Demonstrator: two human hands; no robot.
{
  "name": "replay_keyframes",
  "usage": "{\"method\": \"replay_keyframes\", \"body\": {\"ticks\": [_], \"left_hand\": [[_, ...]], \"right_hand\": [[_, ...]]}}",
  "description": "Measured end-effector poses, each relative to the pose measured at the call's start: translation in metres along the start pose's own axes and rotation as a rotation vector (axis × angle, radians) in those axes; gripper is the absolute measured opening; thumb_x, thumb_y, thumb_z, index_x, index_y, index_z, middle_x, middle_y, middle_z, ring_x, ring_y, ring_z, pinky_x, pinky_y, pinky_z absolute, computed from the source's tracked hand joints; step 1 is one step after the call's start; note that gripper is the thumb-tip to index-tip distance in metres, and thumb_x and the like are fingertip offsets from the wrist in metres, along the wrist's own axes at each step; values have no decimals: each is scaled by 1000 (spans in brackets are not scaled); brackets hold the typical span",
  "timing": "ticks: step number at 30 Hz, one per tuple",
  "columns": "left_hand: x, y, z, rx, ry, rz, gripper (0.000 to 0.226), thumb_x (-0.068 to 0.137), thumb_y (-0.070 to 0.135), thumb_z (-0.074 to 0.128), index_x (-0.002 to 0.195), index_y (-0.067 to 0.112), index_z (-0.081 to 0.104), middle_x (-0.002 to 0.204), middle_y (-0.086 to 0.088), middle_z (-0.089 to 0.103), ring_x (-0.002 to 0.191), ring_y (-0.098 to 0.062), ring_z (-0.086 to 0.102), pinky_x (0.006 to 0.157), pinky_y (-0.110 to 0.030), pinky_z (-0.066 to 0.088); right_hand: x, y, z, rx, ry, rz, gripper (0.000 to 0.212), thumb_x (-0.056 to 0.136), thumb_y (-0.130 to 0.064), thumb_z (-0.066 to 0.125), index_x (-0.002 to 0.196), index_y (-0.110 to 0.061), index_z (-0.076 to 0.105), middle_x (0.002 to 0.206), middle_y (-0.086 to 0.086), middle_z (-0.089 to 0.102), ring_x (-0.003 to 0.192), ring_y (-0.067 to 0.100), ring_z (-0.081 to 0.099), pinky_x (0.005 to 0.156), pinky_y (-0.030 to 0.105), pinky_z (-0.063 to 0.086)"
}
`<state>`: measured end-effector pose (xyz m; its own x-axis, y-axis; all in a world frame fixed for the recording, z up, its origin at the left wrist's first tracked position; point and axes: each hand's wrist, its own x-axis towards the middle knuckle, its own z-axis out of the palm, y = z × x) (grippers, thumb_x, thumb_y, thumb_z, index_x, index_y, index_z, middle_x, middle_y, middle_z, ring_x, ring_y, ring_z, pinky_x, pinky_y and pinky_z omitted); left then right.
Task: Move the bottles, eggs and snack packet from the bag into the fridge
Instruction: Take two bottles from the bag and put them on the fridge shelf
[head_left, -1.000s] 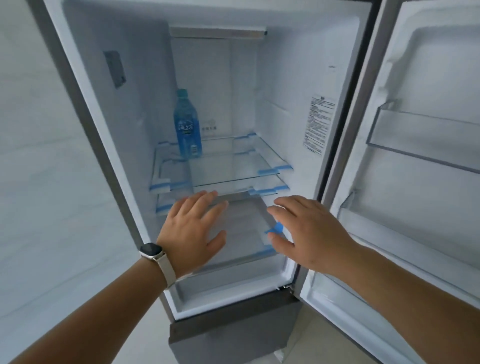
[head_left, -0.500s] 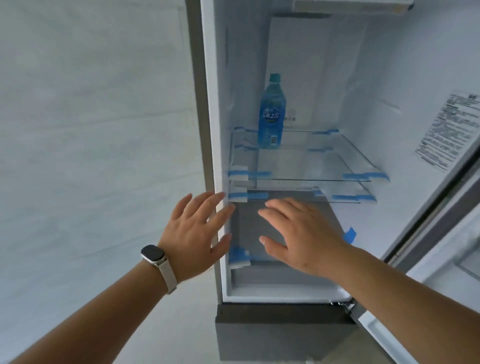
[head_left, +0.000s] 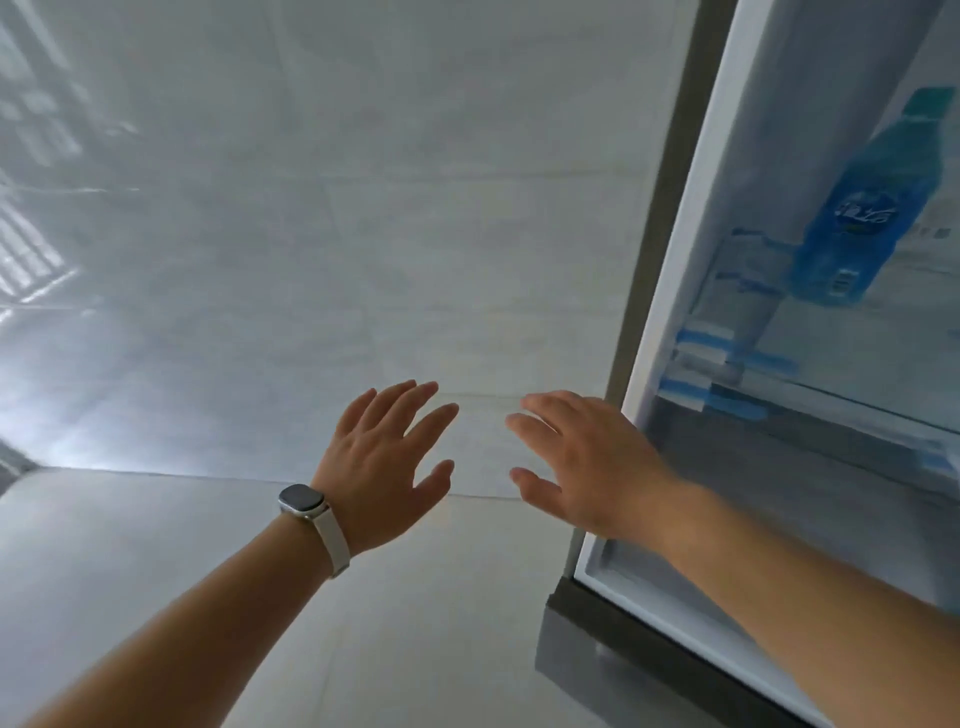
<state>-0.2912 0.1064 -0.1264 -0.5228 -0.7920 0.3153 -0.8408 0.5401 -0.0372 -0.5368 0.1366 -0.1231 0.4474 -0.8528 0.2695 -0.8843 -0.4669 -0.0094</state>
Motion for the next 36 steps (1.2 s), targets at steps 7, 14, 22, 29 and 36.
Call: {"method": "replay_keyframes", "body": {"ticks": [7,14,22,29,36], "left_hand": [[-59,-14,-26,112,-34,-268,56,87,50,47,136,24,55,146,-5,51,136,-28,45,112,-49,32],[-141,-25,-47,211,-77,-524,57,87,52,46,136,24,57,146,-6,51,136,-28,45,114,-45,28],[-212,-51,-72,253,-20,-693,57,87,51,47,135,24,58,145,-7,52,134,-29,45,110,-49,34],[-299,-103,-102,273,31,-784,56,86,50,48,133,22,60,143,-8,53,134,-31,47,110,-52,37],[-411,-155,-127,307,98,-889,56,86,50,49,132,21,59,141,-8,54,131,-31,47,107,-52,38]], "right_hand": [[46,-22,17,131,56,-229,52,89,-49,43,119,-11,61,123,13,62,109,34,59,84,44,52],[77,-89,32,252,21,-439,52,87,-51,43,120,-13,60,123,10,61,109,33,59,84,43,51],[104,-173,23,251,-26,-626,56,87,-53,40,123,-14,59,125,10,61,110,32,60,86,42,51],[127,-280,18,252,-62,-706,58,88,-55,39,126,-15,58,129,9,60,114,32,59,89,43,50],[145,-412,20,228,-90,-824,58,88,-55,39,127,-16,57,129,7,60,114,31,59,89,42,50]]}}
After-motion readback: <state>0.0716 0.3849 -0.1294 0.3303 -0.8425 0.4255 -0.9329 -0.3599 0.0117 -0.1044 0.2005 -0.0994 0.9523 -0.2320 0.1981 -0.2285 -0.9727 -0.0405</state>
